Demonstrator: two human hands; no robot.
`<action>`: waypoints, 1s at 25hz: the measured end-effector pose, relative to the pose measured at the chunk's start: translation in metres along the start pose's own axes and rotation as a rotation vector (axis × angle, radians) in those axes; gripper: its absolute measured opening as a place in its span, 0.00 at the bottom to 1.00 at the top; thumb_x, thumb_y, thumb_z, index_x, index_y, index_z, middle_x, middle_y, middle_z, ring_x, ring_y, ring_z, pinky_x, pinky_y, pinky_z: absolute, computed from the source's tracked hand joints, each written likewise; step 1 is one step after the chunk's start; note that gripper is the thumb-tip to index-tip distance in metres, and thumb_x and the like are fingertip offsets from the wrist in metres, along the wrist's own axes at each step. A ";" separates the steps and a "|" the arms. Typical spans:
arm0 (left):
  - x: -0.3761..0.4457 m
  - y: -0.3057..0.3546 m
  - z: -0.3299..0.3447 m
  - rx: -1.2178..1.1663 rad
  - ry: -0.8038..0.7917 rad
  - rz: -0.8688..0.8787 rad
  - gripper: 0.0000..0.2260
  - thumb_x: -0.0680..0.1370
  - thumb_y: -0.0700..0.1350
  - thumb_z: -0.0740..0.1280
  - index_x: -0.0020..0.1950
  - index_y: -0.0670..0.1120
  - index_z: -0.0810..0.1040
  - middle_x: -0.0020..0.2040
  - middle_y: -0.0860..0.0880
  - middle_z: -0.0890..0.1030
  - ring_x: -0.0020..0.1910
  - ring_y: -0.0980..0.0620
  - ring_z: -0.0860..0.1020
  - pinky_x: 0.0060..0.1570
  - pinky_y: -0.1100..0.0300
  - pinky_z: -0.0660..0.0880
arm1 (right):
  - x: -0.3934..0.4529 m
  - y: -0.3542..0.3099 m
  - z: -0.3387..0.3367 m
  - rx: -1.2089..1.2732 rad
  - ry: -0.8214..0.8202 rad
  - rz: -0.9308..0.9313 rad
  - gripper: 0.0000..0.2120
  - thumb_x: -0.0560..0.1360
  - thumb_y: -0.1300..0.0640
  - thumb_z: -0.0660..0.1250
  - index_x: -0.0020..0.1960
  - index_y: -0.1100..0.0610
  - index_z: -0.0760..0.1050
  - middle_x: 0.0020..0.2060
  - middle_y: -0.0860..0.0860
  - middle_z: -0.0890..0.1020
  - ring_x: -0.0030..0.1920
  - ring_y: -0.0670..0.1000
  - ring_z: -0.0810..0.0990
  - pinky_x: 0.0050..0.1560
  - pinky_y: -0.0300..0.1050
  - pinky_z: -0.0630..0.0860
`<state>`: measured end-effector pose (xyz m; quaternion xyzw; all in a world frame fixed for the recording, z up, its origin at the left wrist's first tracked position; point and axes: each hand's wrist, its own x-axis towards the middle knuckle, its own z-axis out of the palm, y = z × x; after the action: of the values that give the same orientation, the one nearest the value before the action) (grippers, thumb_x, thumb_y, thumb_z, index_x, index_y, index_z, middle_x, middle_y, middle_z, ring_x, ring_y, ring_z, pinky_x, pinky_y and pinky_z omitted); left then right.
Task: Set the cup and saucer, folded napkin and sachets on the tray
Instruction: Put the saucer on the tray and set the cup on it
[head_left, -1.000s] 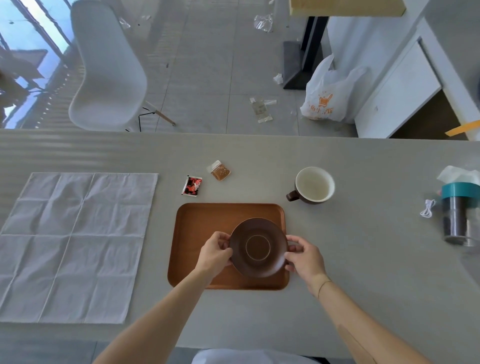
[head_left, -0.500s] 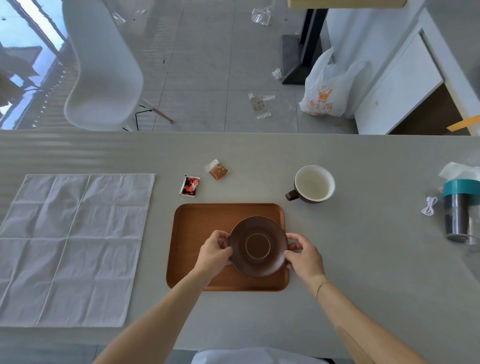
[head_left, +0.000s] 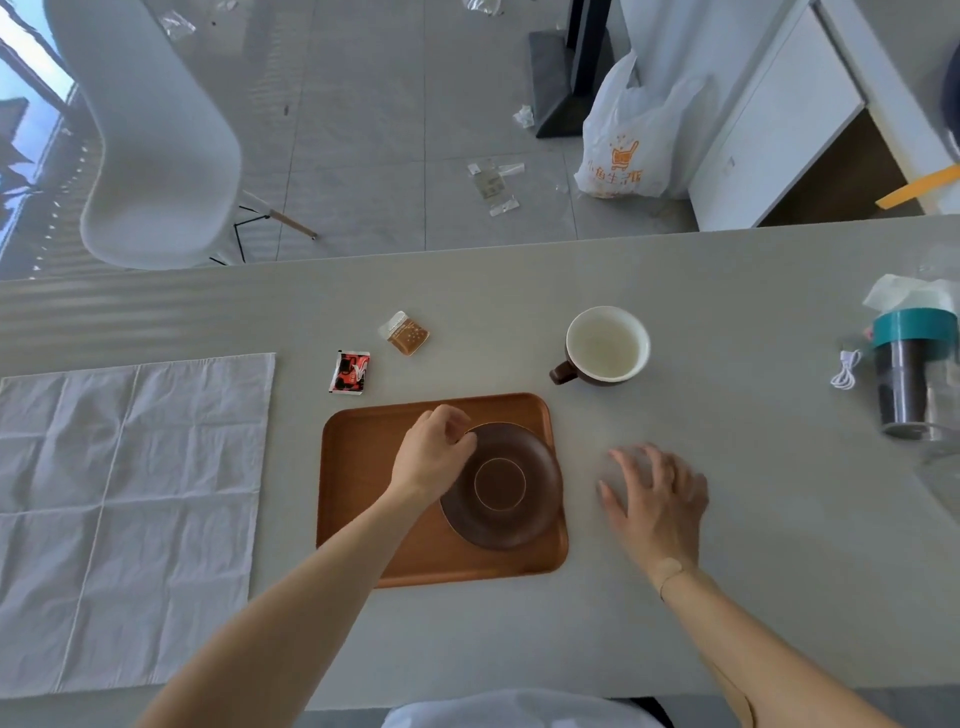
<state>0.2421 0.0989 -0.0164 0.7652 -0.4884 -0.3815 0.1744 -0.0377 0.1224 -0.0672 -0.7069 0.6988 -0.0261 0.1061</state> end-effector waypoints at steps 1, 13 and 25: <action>0.011 0.012 0.001 0.022 -0.048 0.025 0.08 0.77 0.50 0.68 0.55 0.52 0.78 0.48 0.55 0.79 0.49 0.53 0.78 0.44 0.62 0.72 | -0.001 0.006 0.003 -0.036 -0.037 0.011 0.24 0.74 0.40 0.62 0.67 0.47 0.73 0.68 0.57 0.72 0.67 0.63 0.69 0.62 0.70 0.62; 0.099 0.107 0.041 0.085 -0.430 0.069 0.10 0.79 0.53 0.61 0.47 0.49 0.79 0.42 0.49 0.84 0.45 0.48 0.80 0.60 0.50 0.75 | -0.004 0.017 0.027 -0.094 -0.122 0.094 0.32 0.74 0.33 0.50 0.76 0.35 0.48 0.79 0.48 0.55 0.78 0.58 0.52 0.68 0.77 0.46; 0.099 0.095 0.047 -0.080 -0.421 0.135 0.11 0.82 0.44 0.59 0.41 0.47 0.75 0.42 0.47 0.78 0.42 0.48 0.74 0.56 0.46 0.74 | -0.003 0.017 0.026 -0.065 -0.139 0.109 0.32 0.74 0.32 0.49 0.75 0.33 0.42 0.79 0.46 0.50 0.79 0.56 0.47 0.70 0.76 0.43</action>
<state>0.1712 -0.0276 -0.0266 0.6268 -0.5485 -0.5394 0.1238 -0.0499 0.1280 -0.0955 -0.6710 0.7277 0.0516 0.1324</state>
